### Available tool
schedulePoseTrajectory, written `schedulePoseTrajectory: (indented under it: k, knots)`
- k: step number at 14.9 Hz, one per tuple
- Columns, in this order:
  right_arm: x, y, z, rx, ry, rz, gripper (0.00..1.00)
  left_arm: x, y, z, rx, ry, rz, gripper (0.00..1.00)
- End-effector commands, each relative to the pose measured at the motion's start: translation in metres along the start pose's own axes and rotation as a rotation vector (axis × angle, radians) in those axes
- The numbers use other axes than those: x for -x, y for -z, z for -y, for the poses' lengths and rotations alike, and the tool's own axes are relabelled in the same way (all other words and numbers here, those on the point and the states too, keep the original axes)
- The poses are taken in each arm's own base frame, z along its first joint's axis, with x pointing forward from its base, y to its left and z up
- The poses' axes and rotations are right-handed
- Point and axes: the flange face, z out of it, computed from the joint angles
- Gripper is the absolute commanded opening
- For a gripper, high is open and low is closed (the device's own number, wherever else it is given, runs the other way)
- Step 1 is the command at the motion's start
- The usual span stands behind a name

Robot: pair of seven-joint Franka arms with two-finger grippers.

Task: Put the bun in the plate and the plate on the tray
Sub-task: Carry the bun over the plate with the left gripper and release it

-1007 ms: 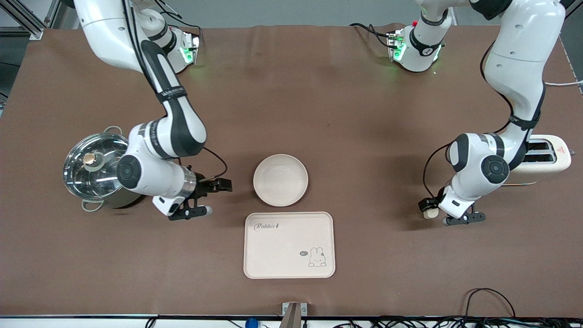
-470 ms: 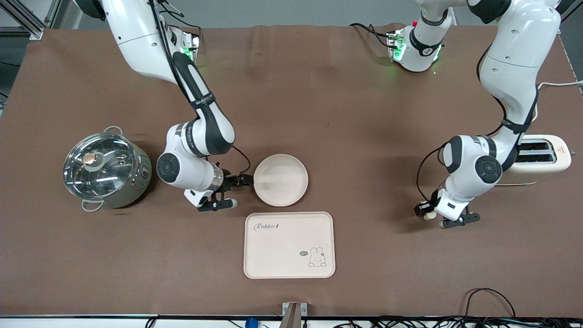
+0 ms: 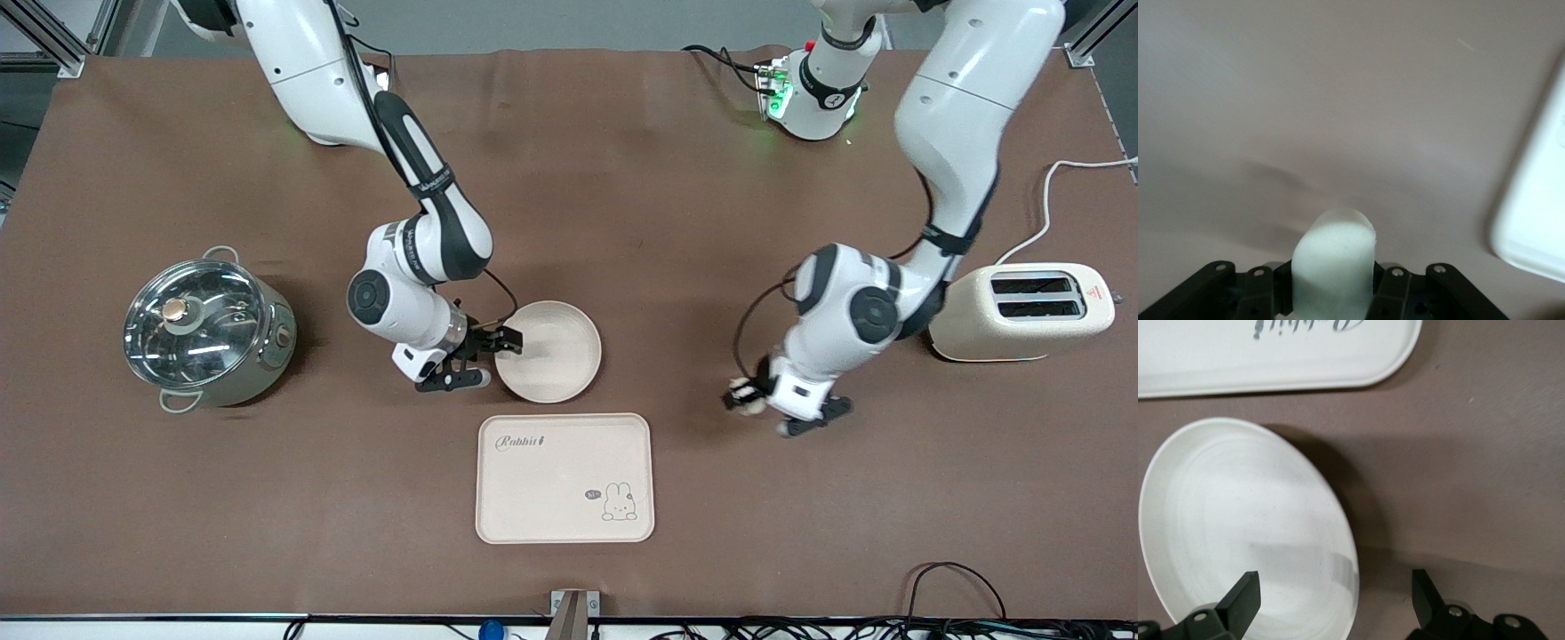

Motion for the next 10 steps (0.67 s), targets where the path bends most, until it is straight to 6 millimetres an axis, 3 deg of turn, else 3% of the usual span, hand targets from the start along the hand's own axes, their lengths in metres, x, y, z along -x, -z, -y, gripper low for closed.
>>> schedulePoseTrajectory:
  k: [1, 4, 6, 8, 10]
  knots:
    - [0.012, -0.005, -0.003, 0.006, -0.004, -0.008, 0.95, 0.064, -0.011, -0.075, 0.012, 0.077, 0.027, 0.17]
    - [0.011, -0.004, -0.006, 0.006, -0.01, -0.004, 0.56, 0.121, -0.038, -0.131, 0.03, 0.125, 0.063, 0.22]
    - [0.01, -0.005, -0.008, 0.006, -0.013, -0.002, 0.36, 0.147, -0.054, -0.161, 0.046, 0.165, 0.072, 0.23]
    - [0.01, -0.005, -0.009, 0.007, -0.015, -0.004, 0.2, 0.167, -0.068, -0.181, 0.055, 0.194, 0.078, 0.26]
    - [0.012, -0.006, -0.005, 0.008, -0.007, -0.006, 0.05, 0.179, -0.086, -0.184, 0.042, 0.21, 0.067, 0.32]
